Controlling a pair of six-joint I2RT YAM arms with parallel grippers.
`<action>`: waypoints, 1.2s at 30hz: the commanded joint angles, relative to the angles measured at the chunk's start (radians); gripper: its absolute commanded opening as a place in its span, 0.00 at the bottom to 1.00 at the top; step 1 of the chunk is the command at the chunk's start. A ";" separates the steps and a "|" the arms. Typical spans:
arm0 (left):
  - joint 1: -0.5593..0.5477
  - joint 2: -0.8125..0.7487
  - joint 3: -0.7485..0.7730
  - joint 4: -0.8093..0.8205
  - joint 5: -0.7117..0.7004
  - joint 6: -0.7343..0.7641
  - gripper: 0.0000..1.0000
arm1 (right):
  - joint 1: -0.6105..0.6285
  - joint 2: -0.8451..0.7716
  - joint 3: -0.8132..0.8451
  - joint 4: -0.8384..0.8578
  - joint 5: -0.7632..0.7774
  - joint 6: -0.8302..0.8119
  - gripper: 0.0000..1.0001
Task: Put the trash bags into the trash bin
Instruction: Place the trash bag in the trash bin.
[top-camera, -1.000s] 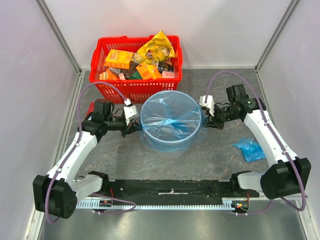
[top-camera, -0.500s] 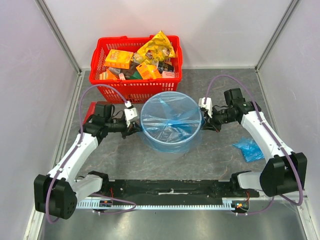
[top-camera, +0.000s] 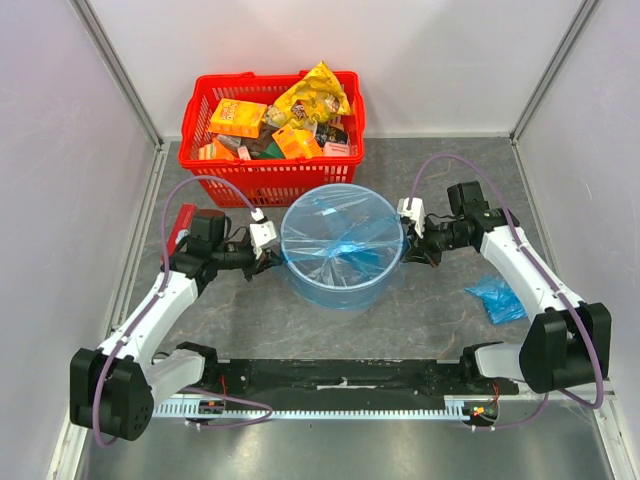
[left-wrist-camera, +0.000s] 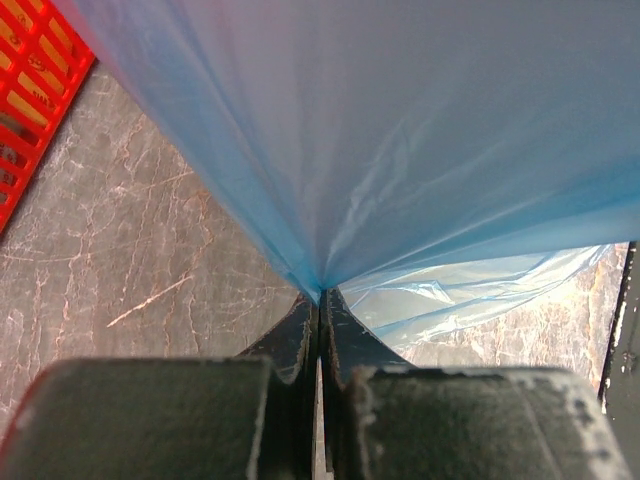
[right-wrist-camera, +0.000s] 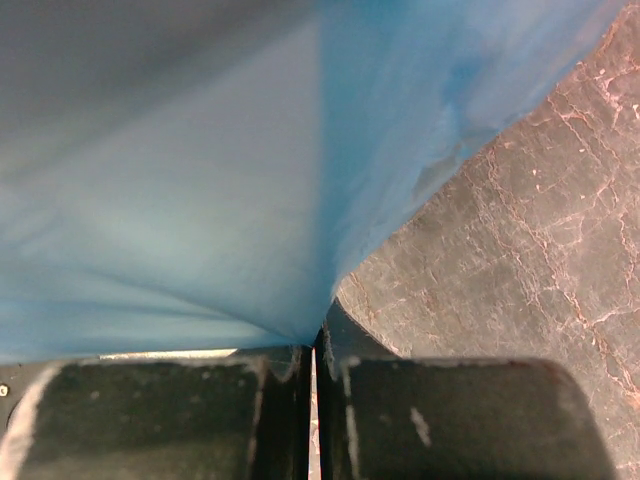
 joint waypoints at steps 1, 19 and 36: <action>0.000 -0.019 -0.041 -0.022 -0.061 0.026 0.02 | -0.009 0.019 -0.030 0.004 0.071 0.012 0.00; -0.001 -0.055 -0.139 0.098 -0.119 -0.058 0.02 | -0.076 0.076 -0.067 0.059 -0.028 0.015 0.00; -0.001 -0.049 -0.180 0.081 -0.153 -0.022 0.02 | -0.140 0.239 -0.056 0.065 0.004 0.032 0.00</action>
